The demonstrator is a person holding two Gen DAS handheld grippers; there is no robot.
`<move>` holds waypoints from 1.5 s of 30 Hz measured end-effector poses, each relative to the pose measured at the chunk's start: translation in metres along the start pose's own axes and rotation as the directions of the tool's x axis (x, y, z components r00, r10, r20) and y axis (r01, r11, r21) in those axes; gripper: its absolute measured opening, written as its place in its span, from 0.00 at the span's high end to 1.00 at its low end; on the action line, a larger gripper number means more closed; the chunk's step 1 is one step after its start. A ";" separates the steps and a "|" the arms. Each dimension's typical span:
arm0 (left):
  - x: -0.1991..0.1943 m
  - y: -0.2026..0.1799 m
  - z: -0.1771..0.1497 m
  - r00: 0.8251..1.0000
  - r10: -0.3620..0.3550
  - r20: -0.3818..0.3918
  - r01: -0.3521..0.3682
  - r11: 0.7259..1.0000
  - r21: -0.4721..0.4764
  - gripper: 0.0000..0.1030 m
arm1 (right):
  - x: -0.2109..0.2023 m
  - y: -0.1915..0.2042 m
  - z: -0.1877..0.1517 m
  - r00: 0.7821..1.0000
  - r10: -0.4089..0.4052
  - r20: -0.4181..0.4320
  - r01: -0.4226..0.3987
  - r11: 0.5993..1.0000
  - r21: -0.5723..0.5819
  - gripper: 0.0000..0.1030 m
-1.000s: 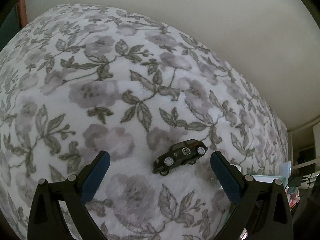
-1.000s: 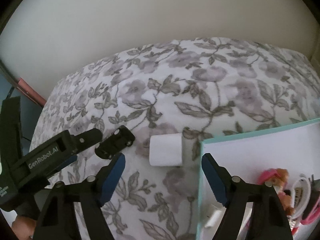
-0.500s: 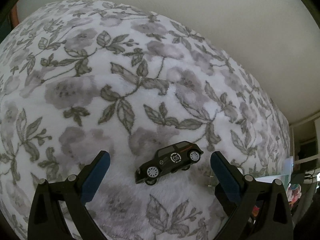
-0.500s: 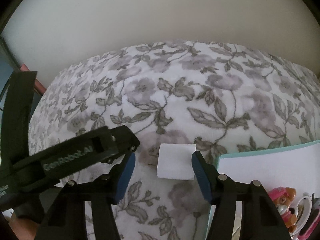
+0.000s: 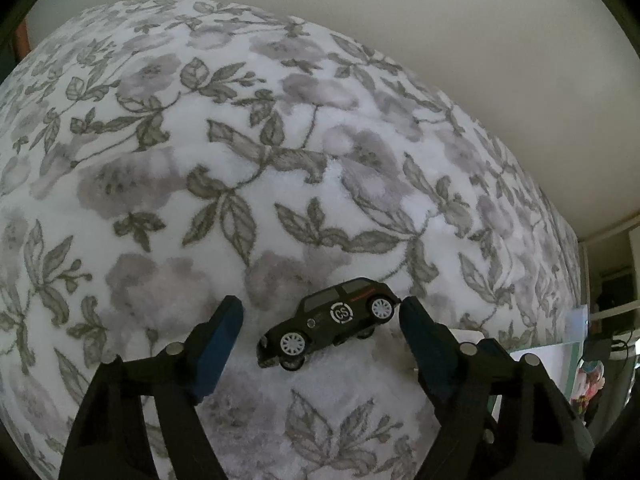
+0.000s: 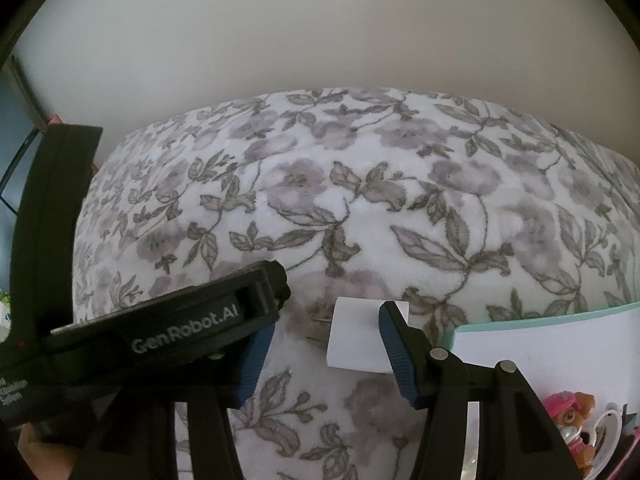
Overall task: Organize rigid objects
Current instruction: 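Close the left gripper on the black toy car while the right gripper grasps the white charger cube, then lift and carry the toy car with the left gripper while the right gripper carries the charger over the tray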
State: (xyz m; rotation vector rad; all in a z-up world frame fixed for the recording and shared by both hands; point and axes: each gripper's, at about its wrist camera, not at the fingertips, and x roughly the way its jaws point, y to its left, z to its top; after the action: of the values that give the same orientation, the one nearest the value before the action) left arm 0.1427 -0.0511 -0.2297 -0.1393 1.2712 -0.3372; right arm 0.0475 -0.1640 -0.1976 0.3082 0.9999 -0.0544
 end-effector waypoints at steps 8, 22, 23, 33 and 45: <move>-0.003 0.015 0.002 1.000 0.005 0.004 -0.005 0.999 -0.033 0.57 | -0.003 -0.006 0.000 1.000 -0.009 0.004 0.009 1.000 0.012 0.46; -0.014 0.051 0.009 0.999 0.040 0.031 -0.036 0.993 -0.111 0.58 | -0.002 -0.014 0.001 1.000 -0.027 -0.008 0.027 0.999 0.044 0.48; -0.015 0.053 0.009 0.999 0.042 0.032 -0.038 0.993 -0.116 0.58 | 0.000 -0.015 0.001 1.000 -0.023 -0.014 0.024 0.998 0.050 0.48; -0.012 0.053 0.010 0.997 0.069 0.030 -0.066 0.993 -0.093 0.58 | 0.015 -0.006 -0.008 0.996 -0.061 -0.061 0.062 0.998 0.019 0.53; -0.018 0.053 0.008 0.995 0.091 0.044 -0.088 0.993 -0.074 0.59 | 0.012 -0.006 -0.010 0.997 -0.061 -0.055 0.063 0.997 0.035 0.54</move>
State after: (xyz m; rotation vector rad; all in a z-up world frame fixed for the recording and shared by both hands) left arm 0.1551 0.0039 -0.2262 -0.1501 1.2387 -0.2102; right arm 0.0450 -0.1663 -0.2141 0.3135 1.0625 -0.1216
